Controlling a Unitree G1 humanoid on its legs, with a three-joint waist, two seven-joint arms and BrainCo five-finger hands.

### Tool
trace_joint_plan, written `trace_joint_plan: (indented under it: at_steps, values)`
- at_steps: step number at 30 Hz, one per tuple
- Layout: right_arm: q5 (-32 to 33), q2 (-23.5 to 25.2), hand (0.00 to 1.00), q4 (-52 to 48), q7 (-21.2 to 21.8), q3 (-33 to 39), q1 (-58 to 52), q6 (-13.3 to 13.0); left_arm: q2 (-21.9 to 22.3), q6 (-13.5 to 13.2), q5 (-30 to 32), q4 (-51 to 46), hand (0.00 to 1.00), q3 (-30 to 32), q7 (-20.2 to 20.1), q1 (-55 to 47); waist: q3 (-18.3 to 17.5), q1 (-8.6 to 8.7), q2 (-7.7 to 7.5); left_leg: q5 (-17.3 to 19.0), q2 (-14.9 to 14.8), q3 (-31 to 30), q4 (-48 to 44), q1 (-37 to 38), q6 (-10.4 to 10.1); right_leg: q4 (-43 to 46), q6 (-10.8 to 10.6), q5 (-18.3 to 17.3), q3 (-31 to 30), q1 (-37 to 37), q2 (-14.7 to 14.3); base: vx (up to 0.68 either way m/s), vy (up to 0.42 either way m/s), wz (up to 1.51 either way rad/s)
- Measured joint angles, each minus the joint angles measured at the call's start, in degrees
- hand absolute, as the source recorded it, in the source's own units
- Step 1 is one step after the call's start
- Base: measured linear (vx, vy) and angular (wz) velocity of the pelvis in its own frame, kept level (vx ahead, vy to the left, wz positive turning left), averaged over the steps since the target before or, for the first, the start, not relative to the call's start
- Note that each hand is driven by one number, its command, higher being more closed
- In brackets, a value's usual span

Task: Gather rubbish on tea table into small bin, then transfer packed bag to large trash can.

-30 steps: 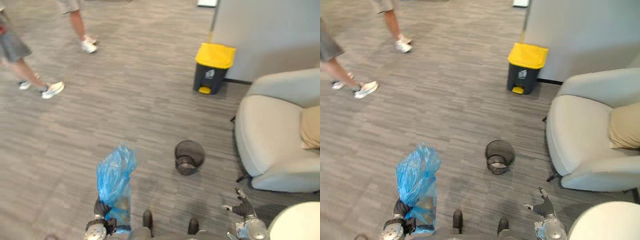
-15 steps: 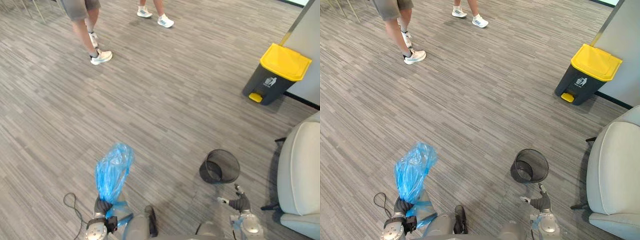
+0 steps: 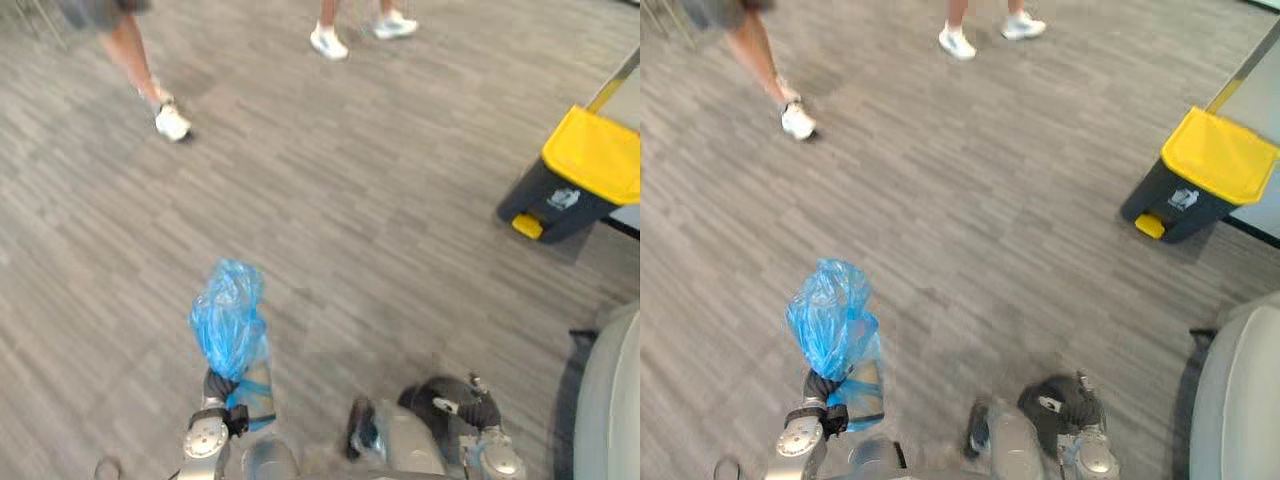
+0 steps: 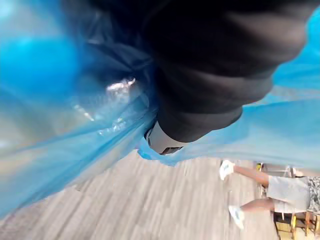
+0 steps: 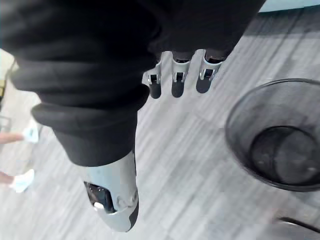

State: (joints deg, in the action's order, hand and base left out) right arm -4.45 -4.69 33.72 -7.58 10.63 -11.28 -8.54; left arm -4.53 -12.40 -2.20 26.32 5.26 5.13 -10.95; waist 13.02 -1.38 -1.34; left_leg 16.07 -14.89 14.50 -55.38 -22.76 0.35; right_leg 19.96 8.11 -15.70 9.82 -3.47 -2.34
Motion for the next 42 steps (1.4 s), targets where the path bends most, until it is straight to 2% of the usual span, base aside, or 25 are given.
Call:
trace_joint_plan:
  at_steps: [1, 3, 5, 6, 9, 10, 12, 13, 15, 17, 19, 20, 21, 22, 24, 26, 28, 29, 30, 31, 33, 35, 36, 38, 42]
  values:
    - [0.2, -0.1, 0.0, 0.0, 0.0, 0.5, 0.1, 0.0, 0.3, 0.0, 0.0, -0.6, 1.0, 0.0, -0.1, -0.6, -0.3, -0.34, -0.71, -0.2, 2.8, -1.7, 7.3, -2.0, -0.4, -3.5, -0.2, 0.1, -3.5, 3.9, 0.0, 0.87, 0.045, -1.38]
    - [0.5, -0.5, 0.0, 0.7, -0.1, 2.9, 0.3, -0.1, 1.1, -0.2, 0.1, -1.2, 1.0, -0.1, 0.0, -0.9, -1.4, -2.5, -0.79, -3.2, 7.8, -8.1, 22.9, -3.1, -4.0, -5.9, -1.6, -0.1, -8.5, 6.4, 0.3, 0.69, 0.141, -1.51]
    - [0.5, -1.1, 0.0, 1.8, -0.4, 4.8, 0.5, 0.1, 1.5, -0.5, 0.1, -1.2, 1.0, -0.1, 0.2, -2.6, -2.9, -2.88, 1.01, -13.5, 8.8, -13.1, 31.9, -2.9, -2.3, -4.8, -5.9, -3.1, -13.7, 8.3, -0.8, 0.6, 0.25, -1.46]
    - [0.4, 0.5, 0.0, 2.5, -0.5, 5.1, 0.2, 0.3, 0.5, 0.2, 0.1, -0.8, 1.0, 0.1, 0.2, -2.8, -4.2, -2.47, -2.05, -8.8, 8.9, -9.4, 27.3, -2.4, -1.8, 0.4, -8.3, -5.6, -15.9, 7.3, 1.7, 0.68, 0.233, -1.36]
    - [0.4, 1.4, 0.0, 1.8, -0.7, 5.2, -1.4, 0.3, -0.9, 0.5, 0.1, -1.7, 1.0, -1.0, 0.0, -1.9, -3.7, -1.88, -2.84, -1.9, 8.6, -4.6, 26.3, 5.5, -0.3, 25.7, -23.4, -0.7, -14.2, -2.1, 5.0, 0.63, 0.183, -1.07]
    - [0.4, 1.7, 0.0, 1.8, -0.7, 5.0, -1.3, 0.3, -1.3, 0.6, 0.1, -1.8, 1.0, -1.2, 0.1, -1.8, -3.4, -1.14, -2.28, -0.2, 8.2, -2.6, 28.0, 10.7, 0.1, 33.3, -21.5, -2.0, -11.3, -5.4, 6.4, 0.52, 0.162, -0.96]
    - [0.3, 2.0, 0.0, 1.8, -0.7, 4.1, -0.2, 0.3, -2.1, 0.6, 0.1, -2.8, 1.0, -1.1, 0.3, -1.8, -3.1, -0.82, -1.09, 1.2, 6.6, 0.7, 31.4, 17.6, 0.0, 36.0, -16.8, -4.2, -4.3, -10.6, 7.4, 0.5, 0.123, -1.0]
    - [-0.2, 2.1, 0.0, 1.9, -0.7, 3.7, 0.6, 0.3, -3.0, 0.5, 0.1, -3.9, 1.0, -1.0, 0.3, -1.4, -2.9, -0.54, -0.08, 2.0, 5.7, 2.8, 34.2, 21.0, -0.9, 33.8, -15.0, -5.1, 0.8, -14.4, 8.1, 0.57, 0.075, -0.95]
    - [-0.6, 1.3, 0.0, 4.7, -0.8, 3.0, 3.7, 0.2, -3.7, 0.0, 0.1, -2.7, 1.0, -0.2, 0.3, 0.1, -3.1, 0.73, -0.33, 2.0, 5.6, 4.4, 38.6, 24.6, -1.1, 23.4, -12.0, -4.0, 7.0, -18.8, 8.5, 0.51, 0.026, -0.51]
    - [-0.6, -0.4, 0.0, 8.5, -1.0, 2.9, 5.7, 0.5, -3.8, 0.2, 0.1, 2.2, 1.0, 0.6, 0.3, 3.2, -3.1, 1.67, -0.46, 2.0, 5.9, 5.8, 41.7, 28.7, -2.7, 6.5, -8.1, 3.6, 11.1, -22.2, 6.7, 0.55, -0.025, -0.21]
    - [-0.7, -1.5, 0.0, 9.9, -1.0, 3.0, 5.7, 0.8, -3.5, 0.6, 0.3, 4.7, 1.0, 1.6, 0.2, 3.0, -3.7, 2.73, 0.7, 2.9, 4.5, 4.5, 38.7, 30.9, -5.7, 3.7, -2.5, 11.8, 10.5, -20.6, 4.8, 0.65, -0.073, -0.04]
    - [-0.7, -1.8, 0.0, 10.4, -1.0, 3.0, 6.1, 1.2, -3.3, 0.8, 0.6, 4.9, 1.0, 1.9, 0.1, 3.1, -4.0, 2.41, 1.27, -0.2, 2.8, 4.3, 31.4, 28.4, -8.5, 4.8, -2.0, 10.1, 10.3, -19.9, 4.0, 0.67, -0.091, -0.2]
    - [-0.7, -2.0, 0.0, 10.4, -1.0, 3.0, 6.1, 1.2, -3.0, 0.9, 0.6, 4.9, 1.0, 2.0, 0.2, 3.2, -3.8, 2.22, 1.24, -2.8, 2.6, 3.4, 26.8, 27.1, -7.8, 4.7, -1.9, 9.1, 9.9, -18.7, 4.0, 0.75, -0.122, -0.47]
    - [-0.7, -2.5, 0.0, 10.1, -1.0, 3.0, 6.0, 1.5, -1.8, 0.9, 0.6, 4.9, 1.0, 2.0, 0.1, 2.9, -3.1, 1.92, 1.68, -11.0, 0.9, 1.6, 14.0, 22.9, -3.9, 1.6, -2.0, 8.3, 8.4, -13.8, 3.0, 0.6, -0.089, -0.4]
    - [-0.6, -2.3, 0.0, 8.7, -1.1, 2.9, 6.0, 1.6, -0.6, 0.7, 0.6, 4.7, 1.0, 2.0, -0.1, 2.2, -2.2, 0.82, 2.55, -6.5, -1.2, -0.5, -2.3, 17.7, -1.8, -2.8, -1.8, 8.2, 5.4, -5.6, 0.8, 0.51, -0.001, -0.7]
    - [-0.5, -1.2, 0.0, 6.8, -1.1, 2.9, 6.1, 1.4, -0.1, 0.7, 0.6, 4.7, 1.0, 1.4, 0.0, 1.9, -1.6, -0.53, 0.82, -3.1, -0.6, -1.0, -5.5, 12.5, -1.0, -5.5, -1.7, 8.0, 1.9, -0.2, 0.7, 0.5, 0.095, -0.94]
    - [-0.4, -1.0, 0.0, 5.4, -1.1, 2.9, 6.6, 1.0, -0.1, 0.7, 0.6, 4.5, 1.0, 0.7, -0.1, 1.9, -1.9, -1.75, 0.07, -0.6, 2.1, -2.1, 1.8, 5.2, -0.7, -8.3, -4.3, 5.4, -1.9, 3.3, 1.8, 0.5, 0.17, -0.99]
    - [-0.4, -1.4, 0.0, 5.7, -1.1, 3.2, 7.4, 1.0, 0.1, 0.7, 0.6, 4.7, 1.0, 0.4, -0.1, 2.4, -1.7, -2.66, 0.64, -0.8, 3.8, -4.8, 12.0, 2.2, -1.3, -8.2, -6.6, 3.7, -3.8, 3.8, 2.1, 0.34, 0.199, -0.81]
    - [-0.4, -1.4, 0.0, 6.3, -1.2, 3.5, 7.8, 1.0, 0.3, 0.7, 0.6, 4.9, 1.0, 0.4, -0.1, 2.3, -1.6, -2.61, 0.92, -1.6, 4.6, -6.5, 18.1, 2.0, -2.6, -7.8, -7.4, 2.9, -4.5, 4.2, 2.2, 0.48, 0.366, -1.02]
    - [-0.4, -0.8, 0.0, 8.7, -1.3, 4.7, 8.5, 1.1, 0.4, 0.7, 0.6, 6.0, 1.0, 0.5, -0.1, 1.9, -1.5, -2.82, 0.57, -7.0, 6.9, -8.5, 27.6, 3.5, -1.9, -6.2, -9.8, 0.4, -7.2, 4.7, 2.9, 0.4, 0.319, -0.51]
    - [-0.4, -0.5, 0.0, 10.0, -1.2, 4.9, 7.5, 1.4, -0.1, 0.5, 0.6, 6.7, 1.0, 0.1, -0.1, 2.7, -2.7, -2.16, -1.37, -5.3, 9.2, -5.9, 28.6, 5.2, -0.2, -5.2, -10.6, 0.7, -9.2, 4.2, 6.0, 0.53, 0.338, -0.39]
    - [-0.6, -0.3, 0.0, 9.9, -1.2, 5.1, 7.9, 1.4, -0.2, 0.7, 0.6, 6.7, 1.0, -0.1, 0.0, 2.4, -2.8, -2.85, -1.49, -1.9, 9.2, -2.7, 26.8, 7.1, 0.8, -0.5, -13.8, -0.2, -10.2, 3.1, 7.5, 0.37, 0.235, -0.74]
    - [-0.6, -0.2, 0.0, 9.9, -1.2, 4.8, 8.8, 1.3, -0.4, 0.8, 0.6, 6.6, 1.0, -0.1, 0.1, 1.8, -2.6, -2.67, -1.24, 0.4, 9.2, -0.2, 27.2, 10.2, 1.6, 7.1, -19.2, -0.4, -9.9, 0.7, 8.9, 0.33, 0.22, -0.9]
    - [-0.7, -0.2, 0.0, 10.5, -1.1, 4.0, 9.3, 1.2, -1.7, 0.8, 0.6, 6.6, 1.0, -0.8, 0.1, 1.0, -2.5, -2.3, -0.74, 2.4, 9.2, 1.2, 28.5, 14.7, 2.2, 20.8, -23.2, 0.4, -8.3, -5.0, 10.7, 0.33, 0.165, -0.65]
    - [-0.8, -0.5, 0.0, 11.0, -1.1, 2.4, 9.7, 1.6, -4.4, 0.8, 0.6, 6.5, 1.0, -1.0, 0.8, 1.8, -2.4, -0.94, -0.47, 2.6, 8.6, 2.1, 33.3, 20.8, 2.1, 23.1, -17.0, -2.5, 0.6, -11.9, 12.5, 0.3, -0.023, -0.13]
